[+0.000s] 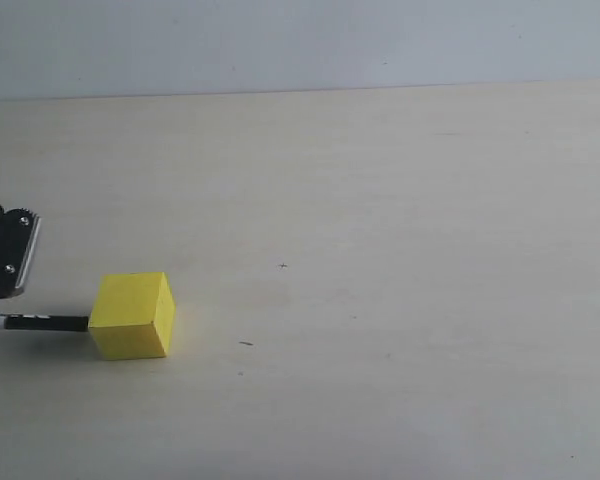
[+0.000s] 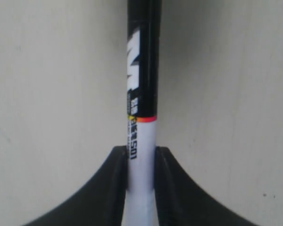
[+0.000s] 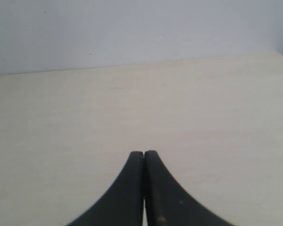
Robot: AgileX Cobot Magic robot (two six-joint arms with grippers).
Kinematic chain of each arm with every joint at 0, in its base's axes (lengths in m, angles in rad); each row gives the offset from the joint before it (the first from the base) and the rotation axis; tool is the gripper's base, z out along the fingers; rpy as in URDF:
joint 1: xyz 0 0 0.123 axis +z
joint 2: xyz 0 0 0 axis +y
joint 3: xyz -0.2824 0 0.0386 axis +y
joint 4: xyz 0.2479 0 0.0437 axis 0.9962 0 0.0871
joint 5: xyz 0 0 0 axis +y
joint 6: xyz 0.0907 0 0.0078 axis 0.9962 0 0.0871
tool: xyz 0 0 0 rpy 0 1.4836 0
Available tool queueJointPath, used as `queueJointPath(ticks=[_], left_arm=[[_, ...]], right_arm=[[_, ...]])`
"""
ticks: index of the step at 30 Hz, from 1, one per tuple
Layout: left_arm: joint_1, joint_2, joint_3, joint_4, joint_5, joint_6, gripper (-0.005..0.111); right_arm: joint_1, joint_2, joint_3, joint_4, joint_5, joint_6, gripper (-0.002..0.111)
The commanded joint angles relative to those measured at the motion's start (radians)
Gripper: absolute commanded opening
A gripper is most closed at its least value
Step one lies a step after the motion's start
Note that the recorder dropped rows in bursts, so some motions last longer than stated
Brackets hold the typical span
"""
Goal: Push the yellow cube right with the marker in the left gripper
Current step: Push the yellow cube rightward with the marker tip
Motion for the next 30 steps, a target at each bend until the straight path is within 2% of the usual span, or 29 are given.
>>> queueJointPath(ticks=[1, 3, 5, 11, 15, 19, 22, 26, 27, 30], left_arm=[[-0.144, 0.003, -0.020, -0.059, 0.017, 0.027, 0.000], [-0.205, 0.003, -0.029, -0.065, 0.024, 0.003, 0.000], [-0.232, 0.003, -0.031, -0.057, 0.025, -0.032, 0.000], [-0.189, -0.003, -0.031, 0.070, 0.103, -0.156, 0.000], [-0.172, -0.009, -0.031, 0.072, 0.123, -0.156, 0.000], [-0.188, -0.009, -0.031, -0.027, 0.039, -0.150, 0.000], [-0.272, -0.009, -0.031, -0.054, -0.043, -0.146, 0.000], [-0.432, -0.007, -0.031, -0.071, -0.079, -0.148, 0.000], [-0.454, -0.007, -0.031, -0.051, -0.079, -0.156, 0.000], [-0.452, -0.007, -0.031, -0.023, -0.079, -0.207, 0.000]], right_arm=[[0.001, -0.005, 0.004, 0.002, -0.003, -0.005, 0.000], [0.001, -0.005, 0.004, 0.002, -0.003, -0.005, 0.000], [0.001, -0.005, 0.004, 0.002, -0.003, -0.005, 0.000], [0.001, -0.005, 0.004, 0.002, -0.003, -0.005, 0.000], [0.001, -0.005, 0.004, 0.002, -0.003, -0.005, 0.000], [0.001, -0.005, 0.004, 0.002, -0.003, -0.005, 0.000], [0.001, -0.005, 0.004, 0.002, -0.003, -0.005, 0.000], [0.001, -0.005, 0.004, 0.002, -0.003, -0.005, 0.000], [0.001, -0.005, 0.004, 0.003, -0.005, -0.005, 0.000], [0.001, -0.005, 0.004, 0.003, -0.005, -0.005, 0.000]])
